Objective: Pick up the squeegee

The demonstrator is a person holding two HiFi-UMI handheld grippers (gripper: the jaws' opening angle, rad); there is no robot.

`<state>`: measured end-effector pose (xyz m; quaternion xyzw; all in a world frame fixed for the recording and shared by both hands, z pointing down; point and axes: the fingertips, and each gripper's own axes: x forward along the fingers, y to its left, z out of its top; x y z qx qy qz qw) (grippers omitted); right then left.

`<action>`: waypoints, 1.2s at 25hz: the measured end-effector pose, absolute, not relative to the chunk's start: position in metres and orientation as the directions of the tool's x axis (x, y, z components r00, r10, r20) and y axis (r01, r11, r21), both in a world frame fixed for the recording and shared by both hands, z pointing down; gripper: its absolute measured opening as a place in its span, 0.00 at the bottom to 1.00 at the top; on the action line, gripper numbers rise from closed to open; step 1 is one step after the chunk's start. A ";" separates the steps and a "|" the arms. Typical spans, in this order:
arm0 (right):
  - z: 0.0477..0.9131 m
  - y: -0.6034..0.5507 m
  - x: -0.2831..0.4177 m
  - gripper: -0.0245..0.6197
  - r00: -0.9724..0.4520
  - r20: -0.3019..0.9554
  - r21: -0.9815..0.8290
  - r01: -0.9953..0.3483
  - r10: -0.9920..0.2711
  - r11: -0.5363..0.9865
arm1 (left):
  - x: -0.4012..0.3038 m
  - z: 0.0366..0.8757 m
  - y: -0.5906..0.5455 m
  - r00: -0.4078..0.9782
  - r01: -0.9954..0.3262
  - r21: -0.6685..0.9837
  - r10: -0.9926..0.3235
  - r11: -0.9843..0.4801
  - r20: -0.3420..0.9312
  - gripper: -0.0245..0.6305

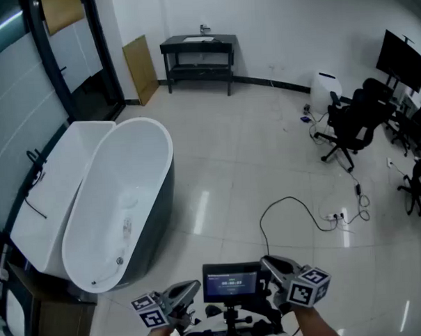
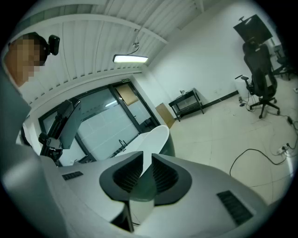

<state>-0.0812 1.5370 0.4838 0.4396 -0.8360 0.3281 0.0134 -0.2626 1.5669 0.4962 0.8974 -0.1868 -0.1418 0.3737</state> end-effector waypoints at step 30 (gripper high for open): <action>0.496 1.515 -0.042 0.06 -0.747 0.142 -0.783 -0.486 -0.649 0.388 | -0.100 0.483 1.584 0.997 0.062 0.669 0.012 -0.740 -0.079 0.03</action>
